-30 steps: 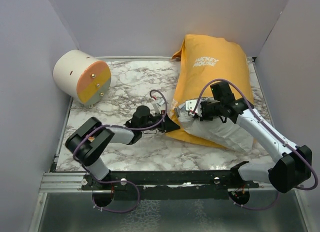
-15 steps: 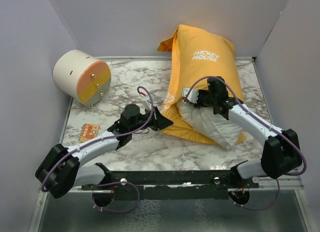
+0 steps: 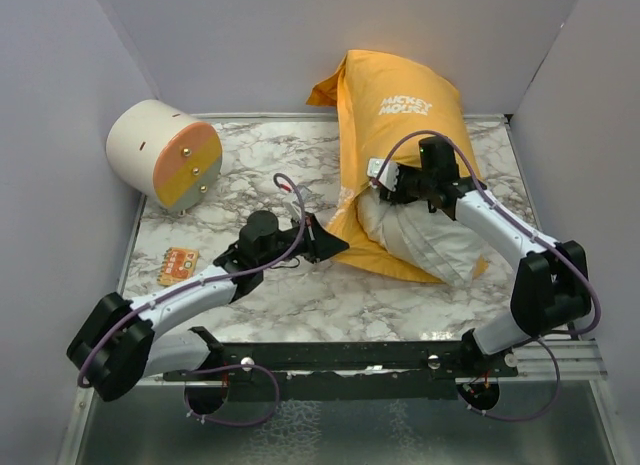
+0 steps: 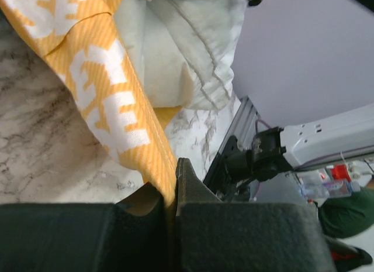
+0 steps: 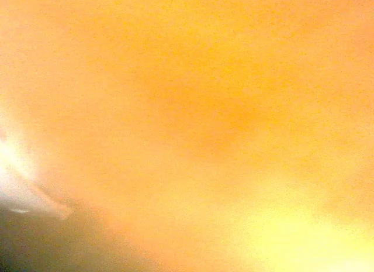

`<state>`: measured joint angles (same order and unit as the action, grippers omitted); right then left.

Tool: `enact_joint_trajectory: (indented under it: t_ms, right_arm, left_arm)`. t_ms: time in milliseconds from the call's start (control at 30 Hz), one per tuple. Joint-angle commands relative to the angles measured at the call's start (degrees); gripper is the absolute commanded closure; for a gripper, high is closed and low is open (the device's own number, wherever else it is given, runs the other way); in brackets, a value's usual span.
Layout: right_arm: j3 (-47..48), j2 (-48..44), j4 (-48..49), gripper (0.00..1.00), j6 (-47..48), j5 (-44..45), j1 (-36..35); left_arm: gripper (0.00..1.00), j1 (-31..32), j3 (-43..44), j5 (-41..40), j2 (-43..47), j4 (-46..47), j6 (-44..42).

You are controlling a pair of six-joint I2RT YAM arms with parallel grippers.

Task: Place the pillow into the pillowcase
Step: Stuff the pillow into the pillowcase.

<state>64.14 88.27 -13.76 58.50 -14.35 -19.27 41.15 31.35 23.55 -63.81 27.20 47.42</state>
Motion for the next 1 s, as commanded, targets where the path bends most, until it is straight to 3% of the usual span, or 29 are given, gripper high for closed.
enact_joint_trajectory:
  t_ms: [0, 133, 367, 533, 667, 833, 967]
  right_arm:
    - [-0.49, -1.61, -19.33, 0.40, 4.54, -19.22, 0.62]
    - [-0.21, -7.73, -30.00, 0.24, 4.86, -29.49, -1.89]
    - [10.47, -16.86, -52.96, 0.17, 12.12, -41.13, -1.91]
    - [12.96, -21.98, -62.97, 0.17, 18.52, -42.65, -1.91]
    - [8.35, -25.53, -66.86, 0.20, 21.46, -35.38, -1.91]
    - [-2.66, -29.15, -59.85, 0.41, 18.58, -22.56, -1.91]
    - [-10.33, -28.16, -43.57, 0.71, 13.09, -12.95, -1.90]
  left_arm:
    - [1.00, 2.47, 0.47, 12.05, -6.90, 8.83, 1.36]
    - [1.00, 2.04, 1.91, 13.22, -12.17, 11.26, 1.79]
    - [1.00, 0.95, 0.94, 13.25, -13.85, 10.75, 1.39]
    - [1.00, 0.61, 0.70, 13.31, -13.79, 10.76, 1.49]
    - [1.00, 0.07, 1.22, 13.54, -12.92, 9.47, 0.78]
    - [1.00, -0.32, 1.64, 13.78, -11.91, 7.89, 0.16]
    - [1.00, -0.29, 1.99, 14.47, -11.43, 7.02, -0.12]
